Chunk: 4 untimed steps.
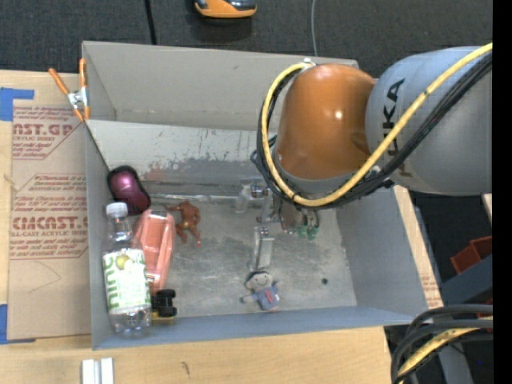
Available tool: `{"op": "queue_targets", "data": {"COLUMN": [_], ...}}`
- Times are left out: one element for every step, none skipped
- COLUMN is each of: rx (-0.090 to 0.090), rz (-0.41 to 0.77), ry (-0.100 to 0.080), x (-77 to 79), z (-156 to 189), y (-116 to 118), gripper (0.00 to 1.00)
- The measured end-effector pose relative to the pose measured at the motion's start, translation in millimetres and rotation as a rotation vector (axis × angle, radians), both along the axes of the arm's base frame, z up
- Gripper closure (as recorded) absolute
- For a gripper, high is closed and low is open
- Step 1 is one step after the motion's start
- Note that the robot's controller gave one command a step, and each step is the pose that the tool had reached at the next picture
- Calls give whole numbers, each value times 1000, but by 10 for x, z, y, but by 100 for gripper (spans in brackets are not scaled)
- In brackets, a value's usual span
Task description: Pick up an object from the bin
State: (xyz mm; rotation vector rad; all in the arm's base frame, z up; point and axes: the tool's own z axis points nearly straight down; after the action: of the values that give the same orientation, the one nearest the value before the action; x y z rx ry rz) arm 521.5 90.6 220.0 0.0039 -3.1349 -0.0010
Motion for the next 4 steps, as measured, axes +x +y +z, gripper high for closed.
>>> {"op": "queue_targets", "data": {"rx": [1,1,1,1], "rz": [-2,71,22,422], "ry": [-8,-14,-5,-10], "x": [16,101,566,424], "z": [45,-707,-626,-790], "y": [-6,587,548,938], "gripper": [0,0,0,0]}}
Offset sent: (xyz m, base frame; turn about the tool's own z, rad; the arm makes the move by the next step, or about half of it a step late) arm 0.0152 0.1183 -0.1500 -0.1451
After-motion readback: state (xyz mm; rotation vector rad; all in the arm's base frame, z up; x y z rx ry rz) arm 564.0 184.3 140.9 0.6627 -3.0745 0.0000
